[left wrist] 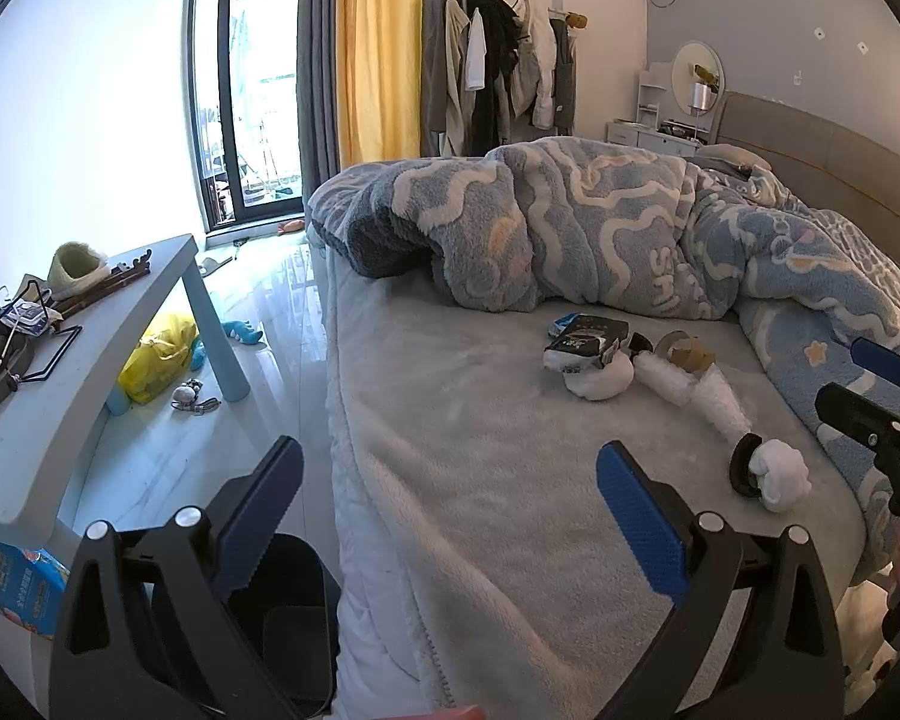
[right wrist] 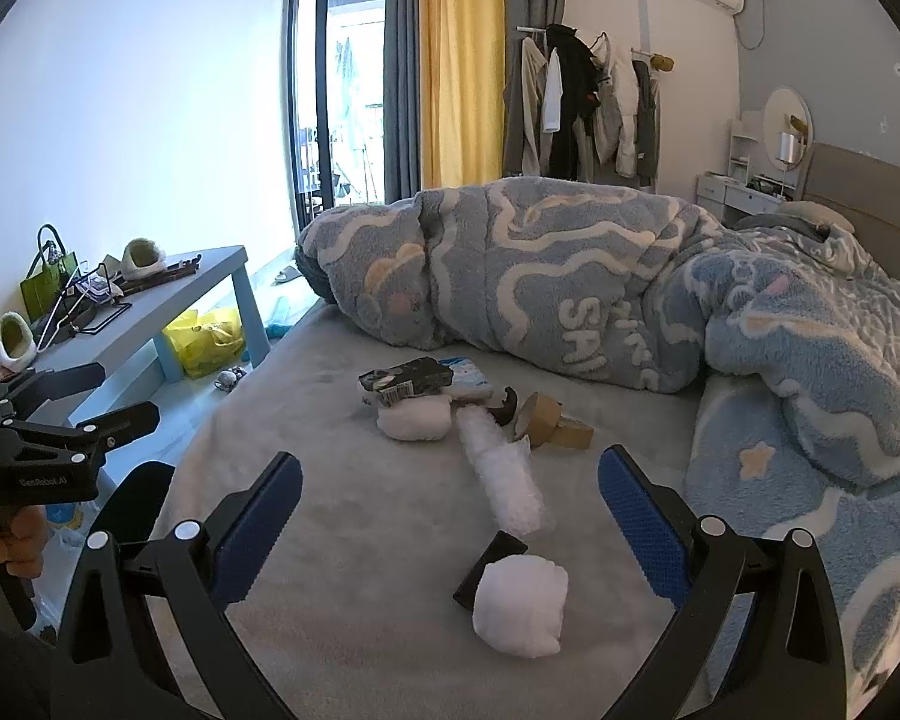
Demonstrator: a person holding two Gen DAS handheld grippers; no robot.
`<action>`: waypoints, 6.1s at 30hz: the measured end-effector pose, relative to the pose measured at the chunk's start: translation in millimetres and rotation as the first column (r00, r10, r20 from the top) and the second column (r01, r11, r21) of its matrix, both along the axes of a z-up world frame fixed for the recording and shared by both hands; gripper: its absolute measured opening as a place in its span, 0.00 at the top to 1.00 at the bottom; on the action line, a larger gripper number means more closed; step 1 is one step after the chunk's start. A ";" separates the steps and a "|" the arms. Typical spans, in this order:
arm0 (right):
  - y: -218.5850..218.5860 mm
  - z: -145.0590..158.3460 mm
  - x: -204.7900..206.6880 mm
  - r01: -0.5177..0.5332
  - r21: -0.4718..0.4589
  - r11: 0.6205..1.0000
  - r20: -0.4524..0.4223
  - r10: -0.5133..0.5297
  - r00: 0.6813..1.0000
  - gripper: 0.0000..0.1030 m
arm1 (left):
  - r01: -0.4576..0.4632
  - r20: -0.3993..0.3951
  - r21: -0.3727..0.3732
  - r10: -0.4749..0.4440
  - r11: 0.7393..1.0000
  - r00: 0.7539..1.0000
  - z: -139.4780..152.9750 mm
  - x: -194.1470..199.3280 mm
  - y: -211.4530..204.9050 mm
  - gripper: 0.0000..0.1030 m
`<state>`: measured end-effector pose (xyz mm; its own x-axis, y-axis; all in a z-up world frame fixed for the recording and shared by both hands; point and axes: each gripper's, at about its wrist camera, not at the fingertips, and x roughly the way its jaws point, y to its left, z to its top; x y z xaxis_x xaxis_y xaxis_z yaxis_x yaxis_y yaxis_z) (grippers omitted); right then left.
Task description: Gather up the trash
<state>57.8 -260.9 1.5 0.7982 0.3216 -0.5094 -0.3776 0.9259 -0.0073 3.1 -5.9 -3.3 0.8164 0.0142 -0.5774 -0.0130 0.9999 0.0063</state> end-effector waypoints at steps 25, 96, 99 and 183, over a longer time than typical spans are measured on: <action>0.4 -0.4 0.0 -0.001 -0.002 1.000 0.000 0.001 1.000 0.03 | 0.003 0.001 0.002 -0.003 1.000 1.000 -0.3 -0.4 -3.3 0.03; -50.5 -83.6 38.8 0.023 0.069 0.997 -0.365 0.004 0.931 0.49 | 0.169 -0.048 -0.090 -0.174 0.981 0.984 -11.7 22.4 -68.8 0.05; -53.6 -81.4 39.8 0.019 0.087 0.996 -0.360 0.014 0.933 0.55 | 0.199 -0.052 -0.104 -0.205 0.974 0.977 -14.2 24.1 -79.0 0.12; 92.9 -27.4 33.2 -0.191 0.194 0.962 -0.260 0.239 0.936 0.55 | 0.055 -0.167 -0.077 -0.067 0.996 0.984 -41.9 15.7 60.6 0.81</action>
<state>91.0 -168.0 -25.9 0.5345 0.5669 -0.6268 -0.5327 0.8018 0.2709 18.8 54.8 -45.2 0.7050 -0.0791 -0.7047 0.0430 0.9967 -0.0688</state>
